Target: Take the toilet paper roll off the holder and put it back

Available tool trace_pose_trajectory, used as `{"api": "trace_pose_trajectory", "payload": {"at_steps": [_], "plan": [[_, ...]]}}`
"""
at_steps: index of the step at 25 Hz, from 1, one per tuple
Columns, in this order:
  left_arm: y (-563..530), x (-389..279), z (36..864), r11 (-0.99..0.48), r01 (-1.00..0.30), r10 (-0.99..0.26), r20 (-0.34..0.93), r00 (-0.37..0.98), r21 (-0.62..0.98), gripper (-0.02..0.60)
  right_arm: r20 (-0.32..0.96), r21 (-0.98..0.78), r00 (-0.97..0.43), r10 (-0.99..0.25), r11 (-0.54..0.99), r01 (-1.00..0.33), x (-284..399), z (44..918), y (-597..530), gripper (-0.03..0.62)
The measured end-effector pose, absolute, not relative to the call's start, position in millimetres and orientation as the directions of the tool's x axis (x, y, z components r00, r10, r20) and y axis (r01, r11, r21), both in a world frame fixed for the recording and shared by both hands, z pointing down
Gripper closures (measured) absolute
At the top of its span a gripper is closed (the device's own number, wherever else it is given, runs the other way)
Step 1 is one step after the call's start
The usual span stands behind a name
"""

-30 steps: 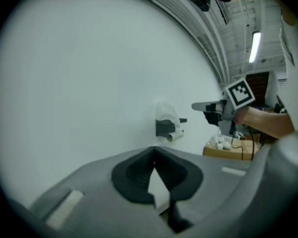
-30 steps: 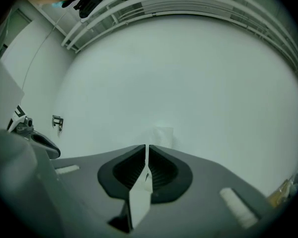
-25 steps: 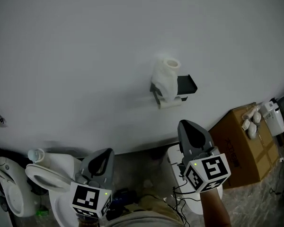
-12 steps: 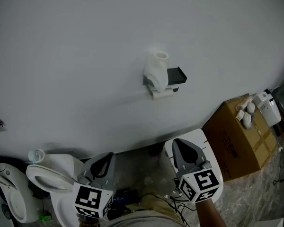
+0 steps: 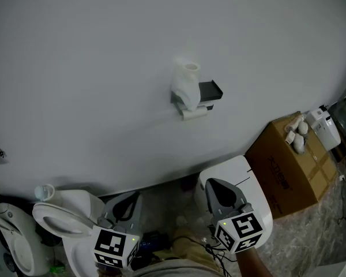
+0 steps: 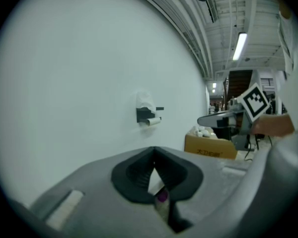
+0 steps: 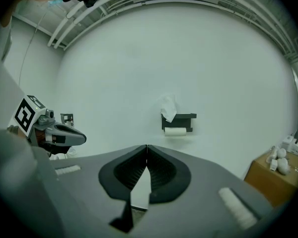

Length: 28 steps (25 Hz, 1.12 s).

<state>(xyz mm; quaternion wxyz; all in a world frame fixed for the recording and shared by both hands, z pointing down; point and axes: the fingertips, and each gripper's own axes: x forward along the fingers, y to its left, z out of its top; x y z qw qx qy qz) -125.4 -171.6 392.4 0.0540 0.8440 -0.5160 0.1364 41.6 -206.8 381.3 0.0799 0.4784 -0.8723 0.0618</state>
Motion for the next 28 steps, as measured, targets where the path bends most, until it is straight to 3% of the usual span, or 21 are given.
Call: {"api": "trace_pose_trajectory", "payload": {"at_steps": [28], "plan": [[-170.7,-119.6,384.0,-0.475,-0.878,-0.854,0.266,0.446,-0.053,0.588,0.176,-0.023,-0.54,-0.823,0.545,-0.838,38.8,372.8,-203.4,0.589]]}}
